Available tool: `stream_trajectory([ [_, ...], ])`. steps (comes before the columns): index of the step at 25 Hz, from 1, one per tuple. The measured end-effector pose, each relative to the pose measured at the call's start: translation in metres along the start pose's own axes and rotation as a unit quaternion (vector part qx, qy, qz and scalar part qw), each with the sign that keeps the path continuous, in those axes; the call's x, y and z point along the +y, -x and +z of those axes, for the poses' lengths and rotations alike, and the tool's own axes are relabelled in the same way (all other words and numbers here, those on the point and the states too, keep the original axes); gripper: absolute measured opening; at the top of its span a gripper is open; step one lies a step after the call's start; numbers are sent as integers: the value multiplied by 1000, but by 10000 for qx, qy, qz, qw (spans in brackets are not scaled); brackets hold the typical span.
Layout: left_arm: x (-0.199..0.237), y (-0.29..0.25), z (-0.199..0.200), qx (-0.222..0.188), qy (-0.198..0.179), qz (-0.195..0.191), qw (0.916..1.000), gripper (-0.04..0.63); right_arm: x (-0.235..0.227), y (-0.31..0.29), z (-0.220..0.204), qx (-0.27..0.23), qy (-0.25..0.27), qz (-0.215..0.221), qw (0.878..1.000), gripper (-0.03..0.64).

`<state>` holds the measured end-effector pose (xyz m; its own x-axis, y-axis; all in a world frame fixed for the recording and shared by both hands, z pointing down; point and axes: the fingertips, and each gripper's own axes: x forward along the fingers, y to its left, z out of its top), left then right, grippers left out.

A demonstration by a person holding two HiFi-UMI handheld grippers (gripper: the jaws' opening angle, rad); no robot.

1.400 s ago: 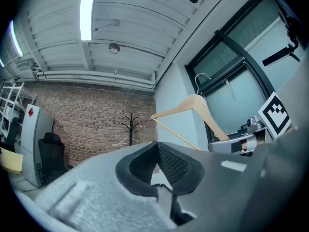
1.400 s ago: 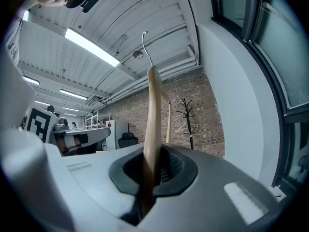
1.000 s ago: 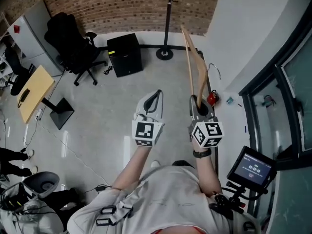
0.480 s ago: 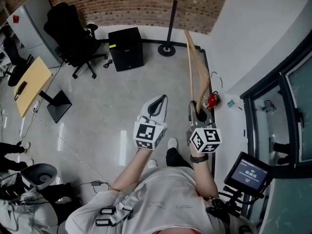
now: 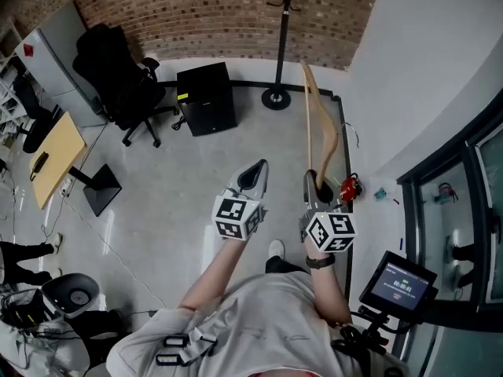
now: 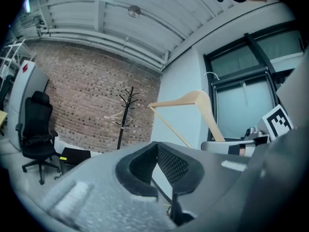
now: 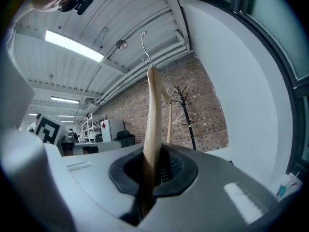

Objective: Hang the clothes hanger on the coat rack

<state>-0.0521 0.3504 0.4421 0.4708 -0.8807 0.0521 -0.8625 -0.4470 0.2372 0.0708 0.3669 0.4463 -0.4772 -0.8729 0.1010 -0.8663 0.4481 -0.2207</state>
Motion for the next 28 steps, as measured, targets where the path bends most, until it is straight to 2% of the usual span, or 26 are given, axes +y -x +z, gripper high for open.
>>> stream_trajectory([
  [3,0,-44,17,-290,351,9,9990,0,-38,-28,28,-237,95,89,9996,2],
  [5,2,-67,32,-455,131,161,9987,0,-63,-44,39,-310,-16,62,9995,2],
  [8,17,-91,41,-455,-263,493,9974,0,-95,-65,43,-298,20,-96,9995,2],
  [10,27,-108,33,-317,-312,630,9970,0,-113,-80,37,-179,140,-179,9996,2],
  [12,35,-123,20,-133,-209,674,9974,0,-123,-93,27,-31,116,-144,9998,2],
  [15,37,-137,4,33,-73,610,9981,0,-125,-103,12,132,82,-53,9999,2],
  [21,41,-177,9,33,-191,207,9996,0,-130,-137,10,297,91,-40,9995,2],
  [25,79,-237,4,24,-122,76,9999,0,-158,-194,7,361,204,-123,9991,2],
  [28,119,-292,8,95,-462,80,9989,0,-178,-248,12,403,343,-142,9985,2],
])
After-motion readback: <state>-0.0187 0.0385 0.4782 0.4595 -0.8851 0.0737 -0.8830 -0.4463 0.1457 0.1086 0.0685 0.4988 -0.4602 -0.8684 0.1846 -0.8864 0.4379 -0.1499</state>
